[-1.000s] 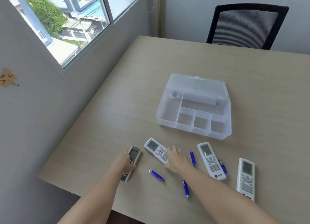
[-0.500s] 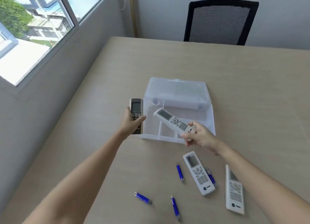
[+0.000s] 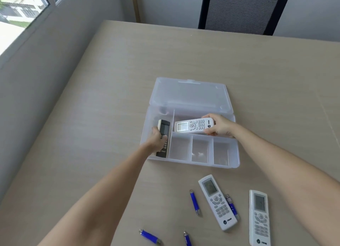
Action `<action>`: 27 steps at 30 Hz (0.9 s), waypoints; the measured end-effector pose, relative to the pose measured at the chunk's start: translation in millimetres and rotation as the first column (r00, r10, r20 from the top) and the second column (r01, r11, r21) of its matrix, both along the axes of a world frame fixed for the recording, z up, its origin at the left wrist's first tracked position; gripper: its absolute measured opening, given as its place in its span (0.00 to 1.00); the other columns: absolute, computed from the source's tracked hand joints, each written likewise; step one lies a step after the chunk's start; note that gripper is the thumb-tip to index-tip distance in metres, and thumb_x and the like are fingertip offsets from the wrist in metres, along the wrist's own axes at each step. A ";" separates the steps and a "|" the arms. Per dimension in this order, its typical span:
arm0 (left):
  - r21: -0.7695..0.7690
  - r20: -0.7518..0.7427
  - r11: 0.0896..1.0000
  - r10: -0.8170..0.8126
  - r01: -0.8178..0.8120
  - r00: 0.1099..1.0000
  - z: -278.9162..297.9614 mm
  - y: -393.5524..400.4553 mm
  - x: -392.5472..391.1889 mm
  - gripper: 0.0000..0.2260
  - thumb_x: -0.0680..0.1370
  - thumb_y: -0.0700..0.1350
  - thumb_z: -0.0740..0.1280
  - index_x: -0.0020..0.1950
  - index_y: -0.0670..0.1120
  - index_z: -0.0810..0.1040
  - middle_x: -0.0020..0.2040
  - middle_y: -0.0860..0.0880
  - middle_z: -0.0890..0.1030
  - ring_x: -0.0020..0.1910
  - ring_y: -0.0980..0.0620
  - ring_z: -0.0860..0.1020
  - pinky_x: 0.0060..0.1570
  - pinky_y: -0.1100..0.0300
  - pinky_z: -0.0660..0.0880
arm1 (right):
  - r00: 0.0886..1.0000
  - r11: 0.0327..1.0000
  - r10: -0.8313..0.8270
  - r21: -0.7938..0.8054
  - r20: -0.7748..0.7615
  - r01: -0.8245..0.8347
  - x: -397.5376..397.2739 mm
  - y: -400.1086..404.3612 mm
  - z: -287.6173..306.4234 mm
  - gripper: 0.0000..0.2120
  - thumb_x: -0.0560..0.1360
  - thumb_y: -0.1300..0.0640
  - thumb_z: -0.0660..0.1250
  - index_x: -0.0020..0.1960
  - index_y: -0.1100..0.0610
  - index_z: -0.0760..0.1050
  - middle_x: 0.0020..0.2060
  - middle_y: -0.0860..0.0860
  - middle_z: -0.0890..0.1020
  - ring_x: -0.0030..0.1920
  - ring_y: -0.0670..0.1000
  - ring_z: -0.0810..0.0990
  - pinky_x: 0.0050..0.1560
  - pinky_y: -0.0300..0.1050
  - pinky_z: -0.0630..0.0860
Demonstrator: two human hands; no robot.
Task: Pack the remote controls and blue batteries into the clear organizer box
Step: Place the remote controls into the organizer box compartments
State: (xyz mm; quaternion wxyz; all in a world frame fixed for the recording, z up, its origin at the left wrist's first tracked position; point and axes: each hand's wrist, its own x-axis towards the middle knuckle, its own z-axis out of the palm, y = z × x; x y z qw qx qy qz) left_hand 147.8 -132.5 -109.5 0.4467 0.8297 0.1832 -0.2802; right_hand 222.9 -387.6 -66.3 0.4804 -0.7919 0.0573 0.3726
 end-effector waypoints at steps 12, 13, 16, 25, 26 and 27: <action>0.506 -0.197 0.796 -0.269 0.333 0.943 14.5 -14.1 -9.1 0.23 0.81 0.40 0.56 0.73 0.31 0.56 0.71 0.35 0.61 0.70 0.37 0.63 0.69 0.50 0.62 | 0.866 0.702 0.499 -0.584 -0.005 -0.408 -6.3 18.1 -6.7 0.25 0.82 0.52 0.54 0.77 0.54 0.56 0.77 0.56 0.61 0.78 0.61 0.52 0.76 0.55 0.54; 0.485 -0.198 0.814 -0.254 0.320 0.947 17.6 -12.5 -11.2 0.22 0.81 0.40 0.55 0.73 0.32 0.57 0.71 0.35 0.62 0.70 0.37 0.64 0.69 0.50 0.62 | 0.857 0.691 0.515 -0.589 -0.006 -0.419 -9.6 18.5 -1.3 0.24 0.82 0.53 0.52 0.77 0.54 0.56 0.77 0.56 0.60 0.78 0.61 0.51 0.77 0.54 0.53; 0.499 -0.023 0.836 -0.248 0.226 0.968 30.7 -13.8 -25.8 0.23 0.80 0.40 0.56 0.74 0.35 0.57 0.68 0.36 0.64 0.67 0.36 0.64 0.65 0.46 0.65 | 0.871 0.768 0.477 -0.539 0.122 -0.345 -28.5 8.4 21.4 0.24 0.82 0.55 0.55 0.76 0.57 0.58 0.75 0.58 0.65 0.76 0.58 0.59 0.74 0.48 0.57; 0.609 0.389 0.380 -0.908 0.696 0.155 29.4 -120.7 -127.7 0.21 0.77 0.38 0.61 0.70 0.46 0.69 0.65 0.47 0.74 0.63 0.47 0.72 0.61 0.52 0.74 | 0.889 0.789 -0.090 -0.513 0.450 0.339 -186.8 -114.2 23.4 0.12 0.75 0.62 0.63 0.58 0.62 0.75 0.49 0.59 0.84 0.51 0.59 0.81 0.51 0.43 0.72; 0.620 0.299 0.323 -0.940 0.715 0.166 20.4 -134.4 -132.9 0.24 0.76 0.38 0.61 0.72 0.47 0.66 0.68 0.47 0.70 0.67 0.47 0.69 0.64 0.52 0.71 | 0.951 0.760 -0.087 -0.597 0.297 0.256 -209.2 -123.2 11.9 0.14 0.75 0.60 0.65 0.60 0.63 0.73 0.51 0.60 0.83 0.54 0.60 0.80 0.54 0.45 0.72; 0.633 0.207 0.268 -0.963 0.727 0.175 12.9 -146.2 -135.9 0.26 0.75 0.37 0.63 0.73 0.47 0.64 0.71 0.47 0.68 0.69 0.47 0.66 0.67 0.52 0.69 | 0.982 0.735 -0.081 -0.655 0.170 0.174 -230.8 -127.9 0.6 0.17 0.74 0.58 0.67 0.60 0.63 0.71 0.54 0.61 0.81 0.57 0.60 0.78 0.56 0.46 0.73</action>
